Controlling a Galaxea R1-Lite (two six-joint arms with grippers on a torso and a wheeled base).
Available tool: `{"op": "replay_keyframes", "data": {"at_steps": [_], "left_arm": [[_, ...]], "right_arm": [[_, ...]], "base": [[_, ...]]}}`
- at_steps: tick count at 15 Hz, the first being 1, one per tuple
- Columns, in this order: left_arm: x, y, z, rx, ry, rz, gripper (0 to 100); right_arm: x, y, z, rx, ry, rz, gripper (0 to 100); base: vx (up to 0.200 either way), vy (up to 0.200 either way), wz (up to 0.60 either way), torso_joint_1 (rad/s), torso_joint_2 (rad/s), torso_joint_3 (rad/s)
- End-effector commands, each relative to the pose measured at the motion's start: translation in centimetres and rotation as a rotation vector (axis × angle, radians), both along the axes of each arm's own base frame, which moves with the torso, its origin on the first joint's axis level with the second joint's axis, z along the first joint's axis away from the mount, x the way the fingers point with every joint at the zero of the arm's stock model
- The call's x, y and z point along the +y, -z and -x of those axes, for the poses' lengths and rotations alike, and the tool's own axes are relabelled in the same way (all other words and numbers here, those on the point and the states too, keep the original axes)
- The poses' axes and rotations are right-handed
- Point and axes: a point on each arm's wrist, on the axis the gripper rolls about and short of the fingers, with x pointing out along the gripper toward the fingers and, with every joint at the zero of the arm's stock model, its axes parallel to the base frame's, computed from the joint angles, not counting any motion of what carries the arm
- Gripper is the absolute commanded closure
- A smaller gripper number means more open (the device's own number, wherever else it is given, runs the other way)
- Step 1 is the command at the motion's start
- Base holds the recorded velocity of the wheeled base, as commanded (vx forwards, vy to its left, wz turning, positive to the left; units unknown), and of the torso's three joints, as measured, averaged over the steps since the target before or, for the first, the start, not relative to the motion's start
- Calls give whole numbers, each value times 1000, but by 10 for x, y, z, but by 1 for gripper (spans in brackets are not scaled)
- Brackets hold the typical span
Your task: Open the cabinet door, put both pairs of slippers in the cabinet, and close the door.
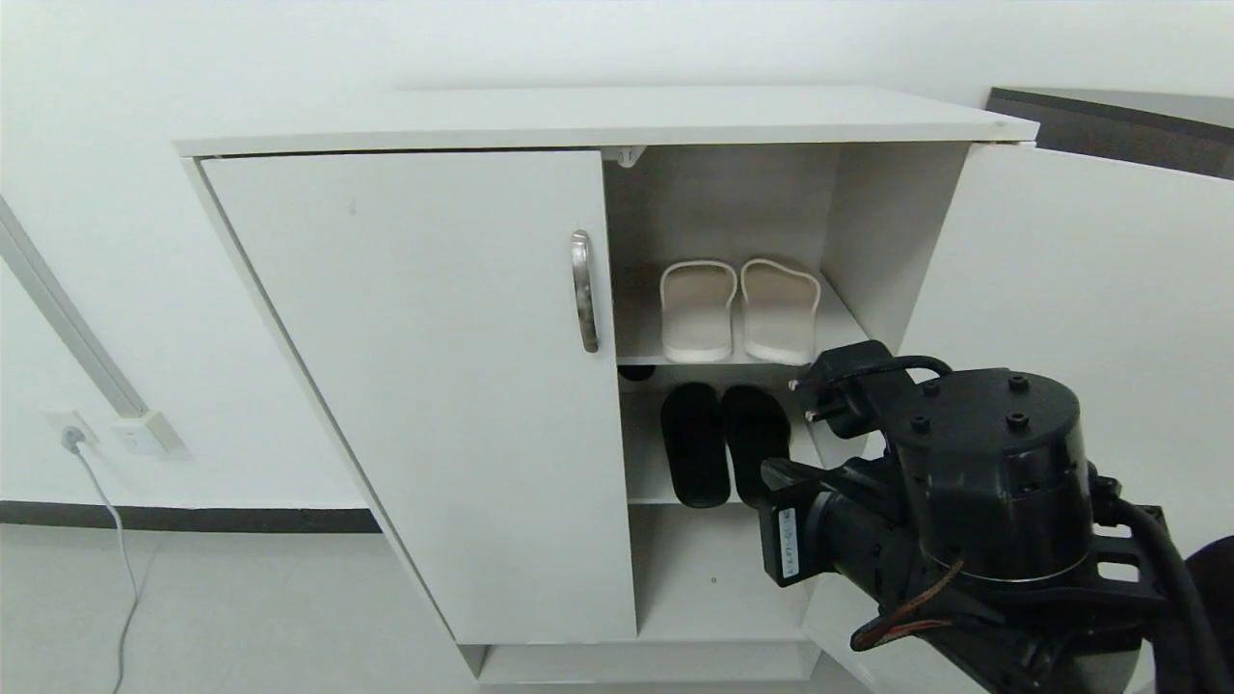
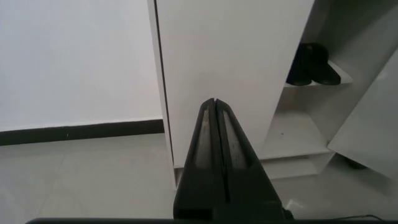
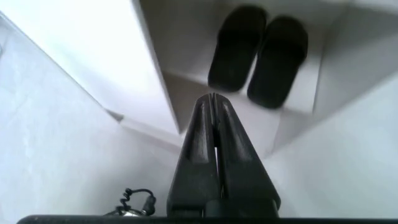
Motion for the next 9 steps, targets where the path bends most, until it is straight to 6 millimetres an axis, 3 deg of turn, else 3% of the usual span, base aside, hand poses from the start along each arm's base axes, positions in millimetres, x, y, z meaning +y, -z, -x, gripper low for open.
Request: {"op": "replay_keyframes", "data": {"at_steps": [1,7,9], "left_arm": [[0,0,0,1,0,0,100],[0,0,0,2,0,2,100],[0,0,0,1,0,3,100]], "right_arm": [[1,7,-5,12,11,17,100],[-1,14,-7,-18,7,4,100],[-1,16,-7,-15,7,8,100]], "base": [[-200,0,0,-2,7,2],[-200,0,0,3,4,2],[0,0,0,0,0,0]]}}
